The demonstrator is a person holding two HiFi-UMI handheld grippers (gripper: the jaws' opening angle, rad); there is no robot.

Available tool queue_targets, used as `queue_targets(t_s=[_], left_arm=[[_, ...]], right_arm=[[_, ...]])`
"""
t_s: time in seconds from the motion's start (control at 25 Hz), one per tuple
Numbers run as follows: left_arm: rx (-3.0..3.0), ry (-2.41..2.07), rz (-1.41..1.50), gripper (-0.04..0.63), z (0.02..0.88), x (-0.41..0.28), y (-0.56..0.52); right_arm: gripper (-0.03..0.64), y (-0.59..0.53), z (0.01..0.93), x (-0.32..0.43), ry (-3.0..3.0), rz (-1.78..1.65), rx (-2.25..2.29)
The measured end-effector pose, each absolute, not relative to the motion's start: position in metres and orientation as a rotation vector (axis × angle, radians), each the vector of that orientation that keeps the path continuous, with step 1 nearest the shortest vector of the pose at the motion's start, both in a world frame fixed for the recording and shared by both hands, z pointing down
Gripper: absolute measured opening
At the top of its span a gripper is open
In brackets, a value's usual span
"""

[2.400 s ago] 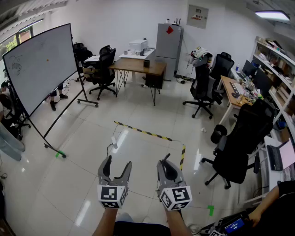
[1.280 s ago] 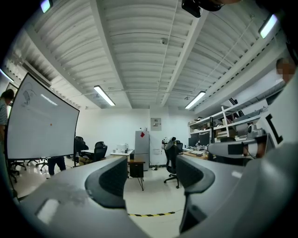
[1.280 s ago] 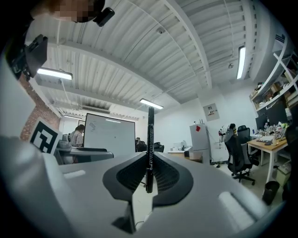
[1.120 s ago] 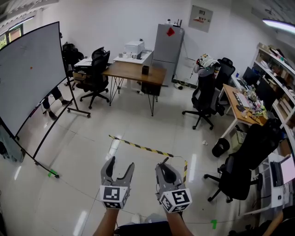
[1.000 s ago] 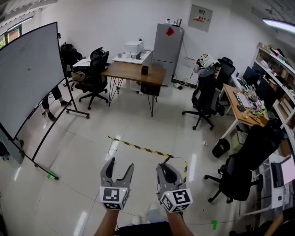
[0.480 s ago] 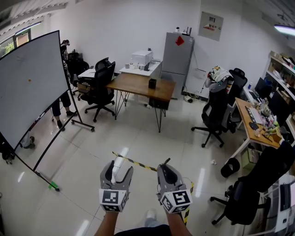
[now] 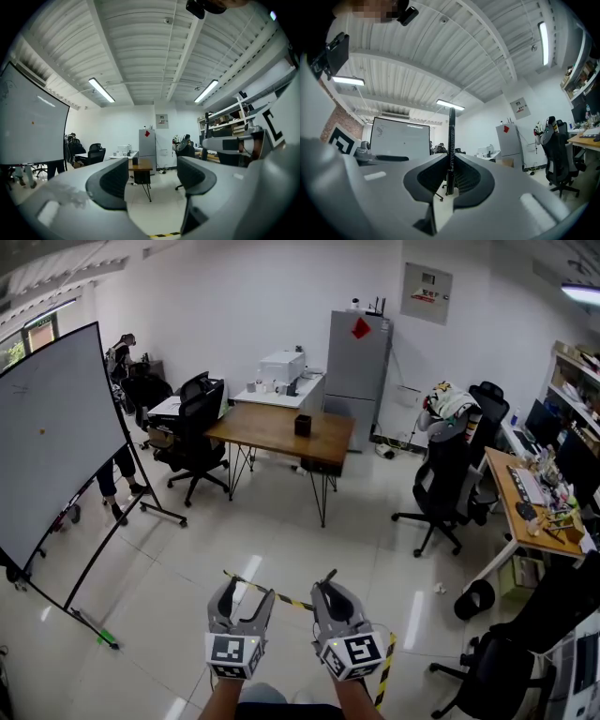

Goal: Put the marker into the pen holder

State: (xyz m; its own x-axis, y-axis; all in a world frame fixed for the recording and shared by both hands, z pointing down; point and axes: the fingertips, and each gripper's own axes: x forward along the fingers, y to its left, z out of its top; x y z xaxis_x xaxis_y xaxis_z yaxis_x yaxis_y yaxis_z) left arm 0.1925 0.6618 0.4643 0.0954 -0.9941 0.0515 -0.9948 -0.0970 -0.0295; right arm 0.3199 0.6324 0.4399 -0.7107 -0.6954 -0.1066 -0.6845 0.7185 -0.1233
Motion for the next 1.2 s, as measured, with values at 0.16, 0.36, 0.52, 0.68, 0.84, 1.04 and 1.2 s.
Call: queue_targets(t_s=[0.16,0.36,0.52,0.68,0.84,1.04,1.2], left_arm=[[2.272,-2.112,0.129,0.324,0.475,0.176,0.631],[2.268,-2.095,0.122,0.324,0.489,0.153,0.569],[2.311,-2.025,0.104,0.324,0.493,0.132,0.499],[2.352,-2.019,0.052,0.324,0.477,0.092,0.43],[2.372,-2.02,0.041,0.324,0.469,0.046,0.375],[2.362,-2.025,0.029,0.324,0.464,-0.007,0.328],[2.361,-2.003,0.019,0.321,0.472,-0.025,0.288]], right_arm=[[0.041,0.594,0.455,0.317,2.771,-0.178,-1.142],[0.041,0.538,0.475,0.298,2.786,-0.209,-1.18],[0.041,0.472,0.479,0.27,2.798,-0.199,-1.23],[0.041,0.407,0.457,0.23,2.783,-0.105,-1.256],[0.041,0.346,0.453,0.182,2.78,-0.113,-1.276],[0.041,0.294,0.447,0.127,2.8,-0.1,-1.253],[0.041,0.261,0.454,0.112,2.802,-0.113,-1.274]])
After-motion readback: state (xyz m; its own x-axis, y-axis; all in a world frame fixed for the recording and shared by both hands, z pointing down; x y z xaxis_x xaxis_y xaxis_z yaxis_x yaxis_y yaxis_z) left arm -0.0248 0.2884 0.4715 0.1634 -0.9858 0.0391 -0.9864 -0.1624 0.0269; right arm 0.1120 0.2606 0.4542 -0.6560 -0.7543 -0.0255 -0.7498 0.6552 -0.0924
